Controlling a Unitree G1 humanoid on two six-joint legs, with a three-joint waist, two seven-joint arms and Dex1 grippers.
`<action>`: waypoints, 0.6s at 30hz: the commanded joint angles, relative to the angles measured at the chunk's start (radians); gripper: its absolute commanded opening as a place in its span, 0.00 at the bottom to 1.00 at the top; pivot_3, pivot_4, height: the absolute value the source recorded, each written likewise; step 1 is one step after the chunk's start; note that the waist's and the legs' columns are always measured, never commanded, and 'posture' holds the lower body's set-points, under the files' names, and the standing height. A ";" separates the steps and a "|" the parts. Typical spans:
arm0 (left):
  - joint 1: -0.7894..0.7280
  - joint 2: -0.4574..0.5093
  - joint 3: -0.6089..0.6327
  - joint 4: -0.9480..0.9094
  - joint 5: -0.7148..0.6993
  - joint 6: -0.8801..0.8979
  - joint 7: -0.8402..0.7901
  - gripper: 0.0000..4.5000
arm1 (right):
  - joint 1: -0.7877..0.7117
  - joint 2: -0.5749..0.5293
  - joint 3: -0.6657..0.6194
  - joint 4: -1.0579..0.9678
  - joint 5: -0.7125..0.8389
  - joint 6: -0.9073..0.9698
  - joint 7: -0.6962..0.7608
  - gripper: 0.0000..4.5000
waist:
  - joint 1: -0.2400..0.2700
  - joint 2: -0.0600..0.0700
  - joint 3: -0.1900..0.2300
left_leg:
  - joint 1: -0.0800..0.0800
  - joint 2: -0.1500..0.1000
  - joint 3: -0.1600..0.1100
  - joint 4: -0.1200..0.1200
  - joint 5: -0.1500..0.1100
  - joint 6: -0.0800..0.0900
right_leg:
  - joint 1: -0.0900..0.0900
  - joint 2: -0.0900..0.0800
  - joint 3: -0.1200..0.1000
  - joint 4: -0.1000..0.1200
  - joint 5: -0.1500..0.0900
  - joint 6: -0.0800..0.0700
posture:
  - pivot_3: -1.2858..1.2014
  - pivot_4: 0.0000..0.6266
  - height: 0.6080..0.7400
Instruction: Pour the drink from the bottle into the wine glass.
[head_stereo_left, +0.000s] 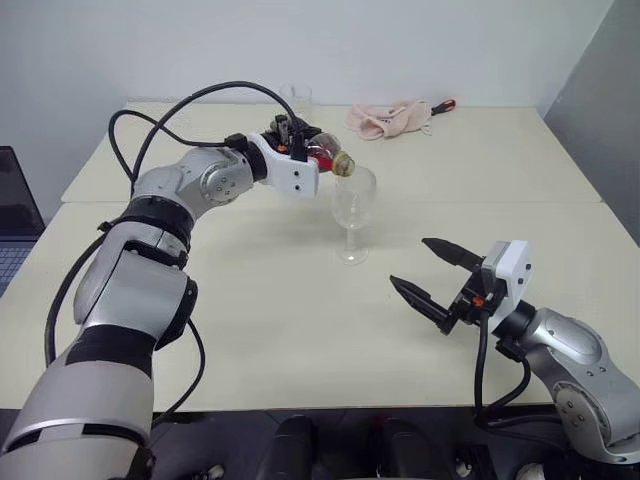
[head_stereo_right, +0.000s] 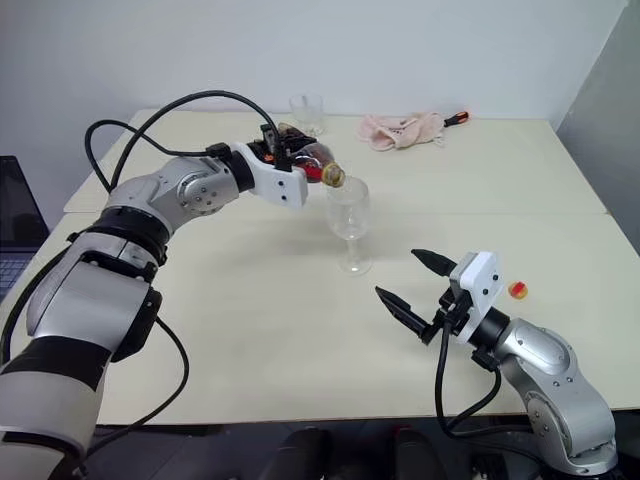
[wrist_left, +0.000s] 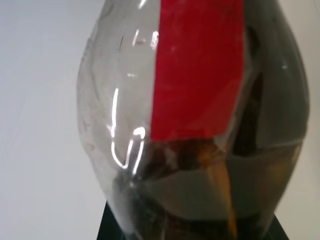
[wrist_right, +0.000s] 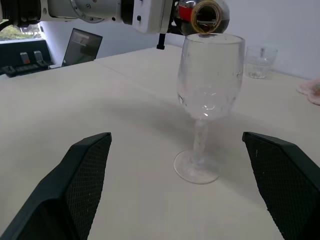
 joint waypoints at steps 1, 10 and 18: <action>-0.050 0.017 0.005 -0.005 -0.001 0.008 0.049 0.18 | -0.009 -0.009 -0.005 -0.029 0.012 -0.020 -0.003 1.00 | 0.000 0.000 0.000 | 0.000 0.000 0.000 0.000 0.000 0.000 | 0.000 0.000 0.000 0.000 0.000 0.000 | 0.52 0.24 1.00; -0.064 0.022 -0.031 -0.003 0.039 0.016 0.096 0.18 | -0.002 -0.013 -0.003 -0.026 0.008 -0.020 -0.006 1.00 | 0.000 0.000 0.000 | 0.000 0.000 0.000 0.000 0.000 0.000 | 0.000 0.000 0.000 0.000 0.000 0.000 | 0.52 0.24 1.00; -0.072 0.024 -0.035 0.002 0.038 0.030 0.109 0.18 | -0.008 -0.018 -0.003 -0.014 0.003 -0.024 -0.002 1.00 | 0.000 0.000 0.000 | 0.000 0.000 0.000 0.000 0.000 0.000 | 0.000 0.000 0.000 0.001 0.000 0.000 | 0.52 0.24 1.00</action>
